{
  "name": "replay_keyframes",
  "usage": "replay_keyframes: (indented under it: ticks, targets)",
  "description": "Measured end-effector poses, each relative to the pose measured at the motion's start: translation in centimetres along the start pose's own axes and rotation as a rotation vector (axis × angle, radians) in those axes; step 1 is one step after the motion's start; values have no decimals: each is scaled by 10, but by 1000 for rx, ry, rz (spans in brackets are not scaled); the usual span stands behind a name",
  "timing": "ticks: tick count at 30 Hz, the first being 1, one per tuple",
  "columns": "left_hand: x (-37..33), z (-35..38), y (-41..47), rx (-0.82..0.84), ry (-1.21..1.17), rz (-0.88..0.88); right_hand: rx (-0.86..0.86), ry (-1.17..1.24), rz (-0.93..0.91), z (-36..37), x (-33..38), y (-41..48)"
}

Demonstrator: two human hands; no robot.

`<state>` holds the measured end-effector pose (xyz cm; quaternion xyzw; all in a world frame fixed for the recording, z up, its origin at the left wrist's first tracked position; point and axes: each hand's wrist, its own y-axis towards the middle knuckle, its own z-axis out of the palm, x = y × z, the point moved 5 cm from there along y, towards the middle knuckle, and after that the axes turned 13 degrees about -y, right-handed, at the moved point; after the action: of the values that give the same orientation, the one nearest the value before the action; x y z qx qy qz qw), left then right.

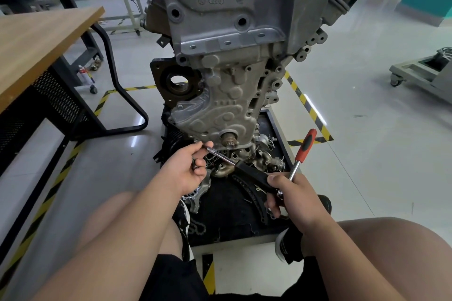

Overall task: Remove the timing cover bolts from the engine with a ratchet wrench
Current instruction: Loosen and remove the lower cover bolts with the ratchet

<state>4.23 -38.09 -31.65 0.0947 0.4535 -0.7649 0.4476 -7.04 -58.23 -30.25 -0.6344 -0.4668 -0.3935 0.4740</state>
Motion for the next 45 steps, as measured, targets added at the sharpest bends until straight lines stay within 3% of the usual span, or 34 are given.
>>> replay_keyframes:
  ticks: [9,14,21,27,45]
  targets:
    - [27,42,17,-24,-16,62,-127,38,43,-33,-7,-7]
    - [48,84,32,-45,106,55,-214,195,153,-65,-24,-7]
    - [67,138,61,-21,309,51,-390,316,125,-83,-27,-5]
    - [60,150,81,-79,349,87,-382,376,166,-70,-26,11]
    - [67,151,86,-25,7,119,-398,382,162,-53,-23,19]
